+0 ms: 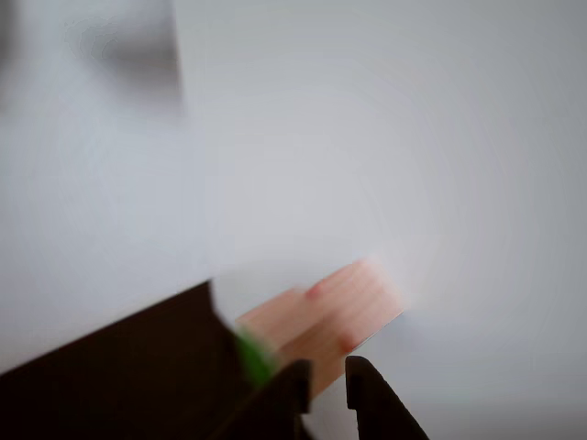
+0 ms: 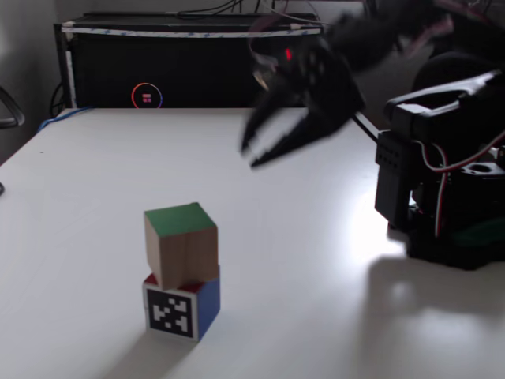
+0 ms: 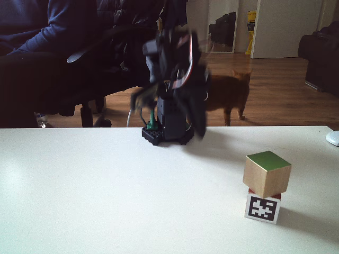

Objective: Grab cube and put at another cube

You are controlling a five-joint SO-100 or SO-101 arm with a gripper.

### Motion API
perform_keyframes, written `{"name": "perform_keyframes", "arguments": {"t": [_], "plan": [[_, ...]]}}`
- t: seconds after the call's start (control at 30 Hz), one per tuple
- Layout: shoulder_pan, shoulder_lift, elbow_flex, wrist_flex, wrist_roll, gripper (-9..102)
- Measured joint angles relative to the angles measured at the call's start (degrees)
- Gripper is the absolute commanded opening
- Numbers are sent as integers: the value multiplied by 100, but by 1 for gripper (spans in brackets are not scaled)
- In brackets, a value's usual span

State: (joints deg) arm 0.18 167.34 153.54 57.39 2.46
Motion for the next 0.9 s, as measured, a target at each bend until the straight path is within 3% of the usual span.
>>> {"name": "perform_keyframes", "arguments": {"t": [0.2,0.3,0.57,0.9], "plan": [[220,747,1187,-176,-193,0],[290,1723,1907,246,-325,0],[677,2048,1881,1538,-519,0],[932,2083,1881,1617,-642,0]]}}
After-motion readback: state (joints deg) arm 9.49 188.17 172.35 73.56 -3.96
